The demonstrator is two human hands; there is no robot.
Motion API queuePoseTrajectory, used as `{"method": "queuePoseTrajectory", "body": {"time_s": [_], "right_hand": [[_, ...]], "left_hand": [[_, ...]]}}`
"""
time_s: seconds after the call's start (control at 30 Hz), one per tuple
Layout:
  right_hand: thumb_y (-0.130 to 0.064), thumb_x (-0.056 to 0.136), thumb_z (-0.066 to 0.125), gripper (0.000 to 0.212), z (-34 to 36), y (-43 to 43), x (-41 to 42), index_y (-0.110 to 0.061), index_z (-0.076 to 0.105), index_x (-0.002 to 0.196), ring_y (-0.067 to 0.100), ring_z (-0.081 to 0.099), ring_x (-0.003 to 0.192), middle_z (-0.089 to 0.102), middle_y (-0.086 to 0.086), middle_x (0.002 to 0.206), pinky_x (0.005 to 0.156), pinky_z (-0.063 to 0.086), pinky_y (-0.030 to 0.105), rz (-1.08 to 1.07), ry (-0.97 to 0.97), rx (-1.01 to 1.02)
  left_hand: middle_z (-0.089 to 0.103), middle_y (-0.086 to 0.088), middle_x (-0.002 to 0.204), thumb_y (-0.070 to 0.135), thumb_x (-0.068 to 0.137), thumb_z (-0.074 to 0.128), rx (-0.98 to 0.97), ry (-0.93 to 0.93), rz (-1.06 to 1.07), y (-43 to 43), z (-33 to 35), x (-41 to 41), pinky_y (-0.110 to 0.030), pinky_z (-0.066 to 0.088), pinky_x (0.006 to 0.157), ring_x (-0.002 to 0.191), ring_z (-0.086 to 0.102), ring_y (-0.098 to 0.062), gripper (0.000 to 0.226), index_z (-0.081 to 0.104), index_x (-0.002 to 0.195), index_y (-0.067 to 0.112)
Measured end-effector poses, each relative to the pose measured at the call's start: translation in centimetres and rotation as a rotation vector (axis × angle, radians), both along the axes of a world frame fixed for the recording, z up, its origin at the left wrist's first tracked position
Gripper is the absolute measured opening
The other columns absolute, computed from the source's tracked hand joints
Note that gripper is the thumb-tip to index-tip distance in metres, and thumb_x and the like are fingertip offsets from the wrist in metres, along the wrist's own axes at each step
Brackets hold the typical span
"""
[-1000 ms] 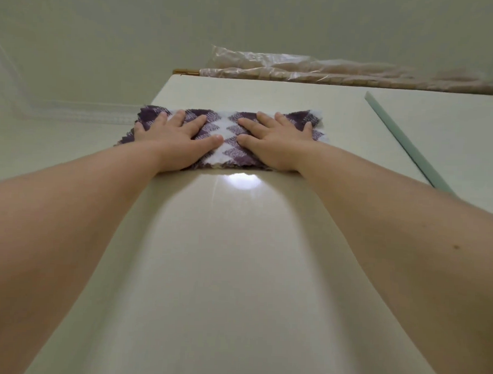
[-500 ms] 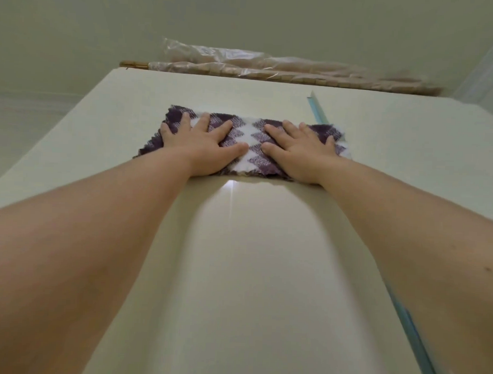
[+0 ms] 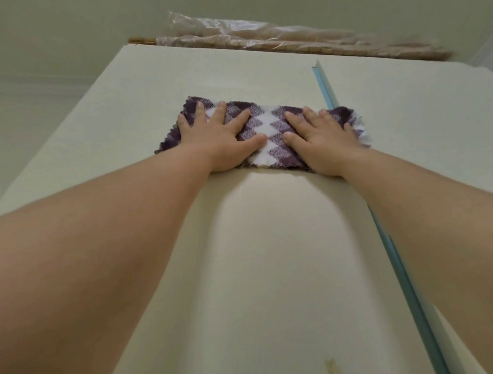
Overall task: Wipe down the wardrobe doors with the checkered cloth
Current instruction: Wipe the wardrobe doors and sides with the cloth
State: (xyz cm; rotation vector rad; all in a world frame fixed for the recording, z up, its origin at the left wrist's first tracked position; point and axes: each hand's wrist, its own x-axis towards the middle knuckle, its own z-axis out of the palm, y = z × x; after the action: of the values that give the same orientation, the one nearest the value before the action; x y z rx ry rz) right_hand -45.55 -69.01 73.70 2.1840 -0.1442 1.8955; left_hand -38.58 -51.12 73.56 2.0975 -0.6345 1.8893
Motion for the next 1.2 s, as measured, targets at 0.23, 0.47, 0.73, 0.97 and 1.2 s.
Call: {"method": "queuePoseTrajectory", "body": {"time_s": [0.23, 0.47, 0.73, 0.97, 1.2], "right_hand": [[-0.059, 0.094, 0.018, 0.056, -3.0, 0.7, 0.0, -0.043, 0.002, 0.146, 0.017, -0.007, 0.144, -0.005, -0.009, 0.157, 0.113, -0.002, 0.054, -0.011, 0.014, 0.01], [-0.059, 0.093, 0.017, 0.057, -5.1, 1.0, 0.2, -0.044, 0.002, 0.146, 0.016, -0.008, 0.144, -0.005, -0.009, 0.157, 0.113, -0.001, 0.055, -0.019, 0.012, 0.021], [-0.059, 0.093, 0.018, 0.057, -7.7, 1.4, 0.3, -0.043, 0.002, 0.146, 0.016, -0.009, 0.143, -0.006, -0.009, 0.157, 0.112, -0.003, 0.056, -0.018, 0.021, 0.031], [-0.059, 0.093, 0.017, 0.057, -10.6, 1.7, 0.2, -0.043, 0.0, 0.146, 0.017, -0.01, 0.143, -0.007, -0.008, 0.157, 0.111, -0.003, 0.056, -0.029, 0.04, 0.043], [-0.058, 0.093, 0.016, 0.058, -14.2, 1.8, 0.2, -0.043, -0.002, 0.146, 0.018, -0.011, 0.143, -0.01, -0.008, 0.157, 0.111, -0.005, 0.057, -0.045, 0.06, 0.055]], "left_hand": [[-0.006, 0.003, 0.157, 0.078, 0.079, 0.015, 0.002, -0.023, -0.01, 0.5, -2.4, 0.5, -0.058, -0.008, 0.11, 0.142, -0.011, -0.032, 0.071, 0.0, 0.142, 0.049], [-0.007, 0.002, 0.157, 0.077, 0.08, 0.015, 0.005, -0.023, -0.021, 0.9, -4.7, 0.6, -0.057, -0.01, 0.109, 0.142, -0.013, -0.031, 0.071, 0.0, 0.143, 0.047], [-0.01, 0.001, 0.157, 0.076, 0.08, 0.014, 0.008, -0.01, -0.022, 1.1, -7.2, 0.7, -0.057, -0.011, 0.109, 0.141, -0.014, -0.032, 0.071, -0.002, 0.143, 0.046], [-0.012, 0.001, 0.156, 0.075, 0.081, 0.015, 0.02, 0.001, -0.036, 1.2, -9.9, 0.6, -0.057, -0.011, 0.109, 0.141, -0.015, -0.032, 0.071, -0.003, 0.143, 0.046], [-0.012, 0.001, 0.156, 0.074, 0.083, 0.018, 0.017, 0.017, -0.056, 1.3, -13.7, 0.6, -0.057, -0.011, 0.109, 0.141, -0.016, -0.031, 0.07, -0.004, 0.143, 0.045]]}}
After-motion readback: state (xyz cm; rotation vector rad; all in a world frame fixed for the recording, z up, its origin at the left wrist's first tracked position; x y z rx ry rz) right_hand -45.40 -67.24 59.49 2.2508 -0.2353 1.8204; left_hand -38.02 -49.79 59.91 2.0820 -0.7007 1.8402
